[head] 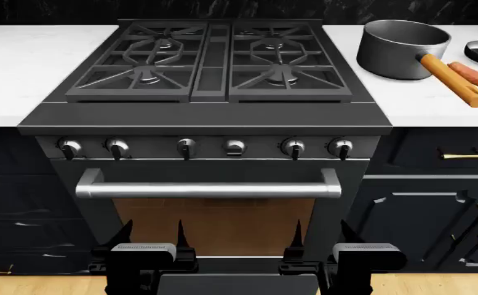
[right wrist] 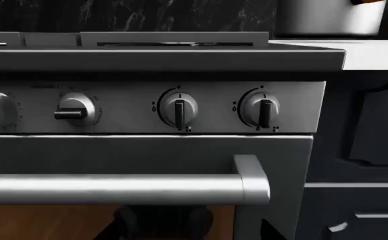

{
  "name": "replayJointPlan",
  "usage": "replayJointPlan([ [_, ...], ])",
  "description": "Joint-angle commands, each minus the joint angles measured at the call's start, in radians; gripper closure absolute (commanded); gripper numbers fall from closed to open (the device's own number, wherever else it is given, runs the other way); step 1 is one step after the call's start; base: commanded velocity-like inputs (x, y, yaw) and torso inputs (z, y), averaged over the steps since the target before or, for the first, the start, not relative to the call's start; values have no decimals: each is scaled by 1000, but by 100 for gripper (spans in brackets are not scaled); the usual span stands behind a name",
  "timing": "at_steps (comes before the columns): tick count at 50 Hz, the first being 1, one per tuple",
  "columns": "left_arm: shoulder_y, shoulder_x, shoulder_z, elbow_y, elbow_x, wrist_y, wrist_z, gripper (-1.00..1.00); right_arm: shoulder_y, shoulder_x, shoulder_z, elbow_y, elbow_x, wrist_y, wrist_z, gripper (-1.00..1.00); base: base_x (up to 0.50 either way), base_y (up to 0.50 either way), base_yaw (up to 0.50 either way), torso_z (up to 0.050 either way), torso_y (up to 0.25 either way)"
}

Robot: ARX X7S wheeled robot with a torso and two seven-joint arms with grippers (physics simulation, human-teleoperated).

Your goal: Place both pans onto different burners. Then place the celery and the sausage on different pans.

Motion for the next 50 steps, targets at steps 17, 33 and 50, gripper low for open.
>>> replayJointPlan([
  [17,2,-58,69,10,-48,-9,-69,-100,-6,56,-58,-25,67,-14,73,-100,0,-213,0,0,0],
  [33,1,-80,97,0,-60,1,-96,-100,-5,75,-79,-25,89,-24,102,-100,0,-500,0,0,0],
  [50,-5,-97,126,-29,-62,17,-124,-100,1,92,-91,-16,106,-26,135,-100,0,-500,0,0,0],
])
